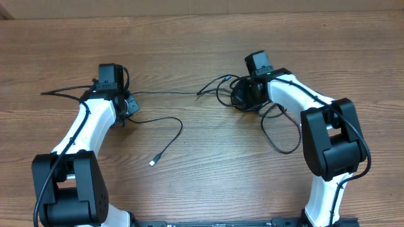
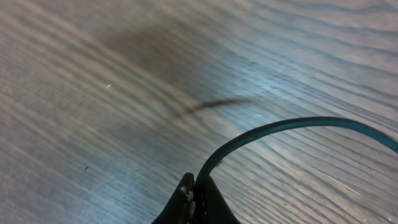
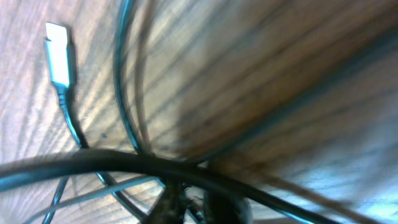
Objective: Untangle cables
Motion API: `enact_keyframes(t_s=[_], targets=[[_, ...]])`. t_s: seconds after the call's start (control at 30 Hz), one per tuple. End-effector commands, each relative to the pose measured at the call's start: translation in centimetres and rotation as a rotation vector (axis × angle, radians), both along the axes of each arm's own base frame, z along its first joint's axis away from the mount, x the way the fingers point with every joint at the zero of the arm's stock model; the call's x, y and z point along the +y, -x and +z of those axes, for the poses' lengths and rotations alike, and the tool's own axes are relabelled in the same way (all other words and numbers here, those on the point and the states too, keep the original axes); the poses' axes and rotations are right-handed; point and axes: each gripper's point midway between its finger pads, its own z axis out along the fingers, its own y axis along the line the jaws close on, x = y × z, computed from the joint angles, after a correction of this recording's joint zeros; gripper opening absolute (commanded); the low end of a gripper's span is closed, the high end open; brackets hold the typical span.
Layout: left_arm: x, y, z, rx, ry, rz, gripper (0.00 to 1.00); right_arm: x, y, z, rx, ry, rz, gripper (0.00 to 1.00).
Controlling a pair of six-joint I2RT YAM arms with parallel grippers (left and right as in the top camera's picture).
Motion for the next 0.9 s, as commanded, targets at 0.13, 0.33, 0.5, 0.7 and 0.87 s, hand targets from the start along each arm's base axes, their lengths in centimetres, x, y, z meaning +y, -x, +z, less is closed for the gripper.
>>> enact_keyframes(t_s=[0.13,0.33,0.5,0.7,0.87], targets=[[0.4,1.7,-2.8,0.064,0.106,0.176,0.04,-3.1,1.0,-3.1,0.061,0.117,-0.051,0.14],[0.0,2.0,-4.7,0.109,0.126,0.173,0.04,-2.6,0.9,-3.0,0.057,0.093,-0.044,0.13],[0.0,2.8,-6.9,0.178,0.124,0.176,0.04,-2.6,0.9,-3.0,0.057,0.092,-0.044,0.13],[-0.1,3.7,-8.9,0.243,0.125,0.175,0.04,-2.1,1.0,-2.9,0.064,0.063,-0.035,0.14],[-0.3,3.7,-9.4,0.247,0.128,0.169,0.04,-1.8,1.1,-2.8,0.07,0.042,-0.03,0.15]])
